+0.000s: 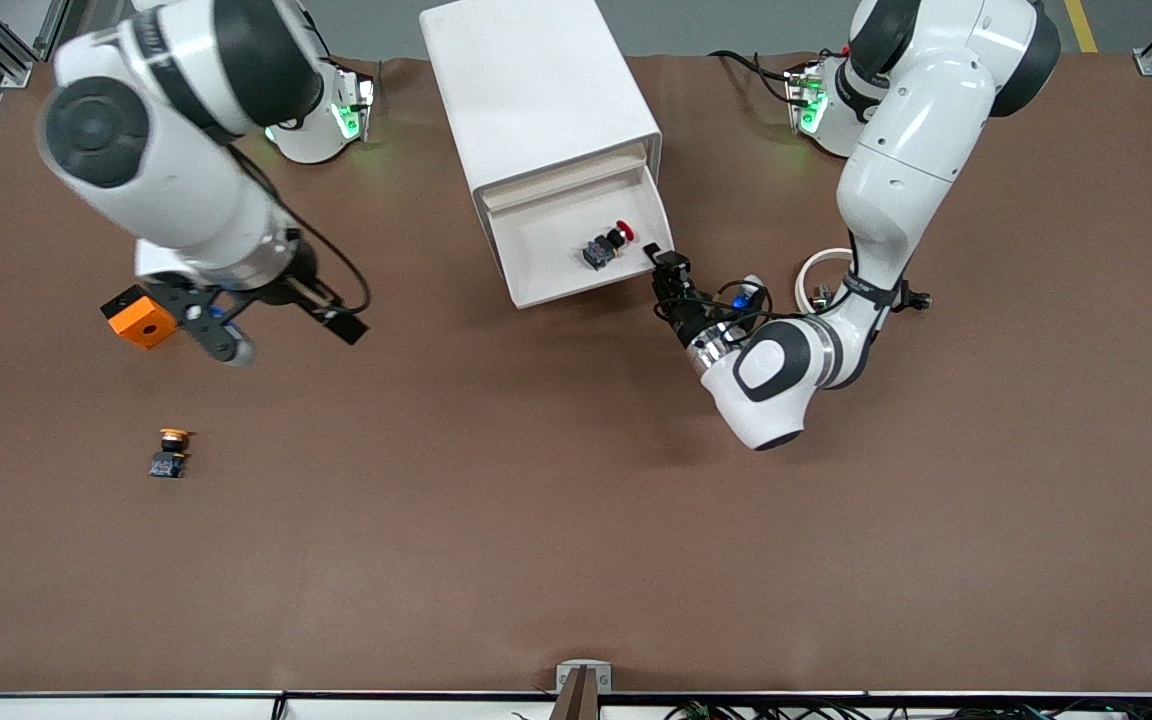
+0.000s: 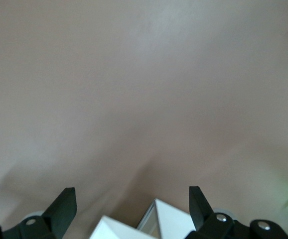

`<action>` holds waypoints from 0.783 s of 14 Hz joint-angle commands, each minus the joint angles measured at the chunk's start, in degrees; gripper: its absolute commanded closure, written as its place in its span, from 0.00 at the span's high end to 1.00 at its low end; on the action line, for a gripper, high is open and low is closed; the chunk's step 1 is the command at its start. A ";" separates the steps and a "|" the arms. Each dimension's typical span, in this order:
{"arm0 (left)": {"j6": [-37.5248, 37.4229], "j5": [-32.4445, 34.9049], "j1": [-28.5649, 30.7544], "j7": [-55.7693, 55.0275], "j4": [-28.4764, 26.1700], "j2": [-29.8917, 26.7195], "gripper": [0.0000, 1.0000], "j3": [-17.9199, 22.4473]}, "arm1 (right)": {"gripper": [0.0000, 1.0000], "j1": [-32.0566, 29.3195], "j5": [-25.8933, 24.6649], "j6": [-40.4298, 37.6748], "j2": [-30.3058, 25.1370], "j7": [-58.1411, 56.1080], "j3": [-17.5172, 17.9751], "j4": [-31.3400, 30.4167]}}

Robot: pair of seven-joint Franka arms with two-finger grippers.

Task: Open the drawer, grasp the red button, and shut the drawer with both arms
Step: 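Reach the right gripper into the open drawer toward the red button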

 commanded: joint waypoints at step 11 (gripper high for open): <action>1.83 -1.44 0.51 2.41 1.20 -0.34 1.00 0.37 | 1.00 17.79 -0.78 7.66 5.26 23.73 -0.57 0.76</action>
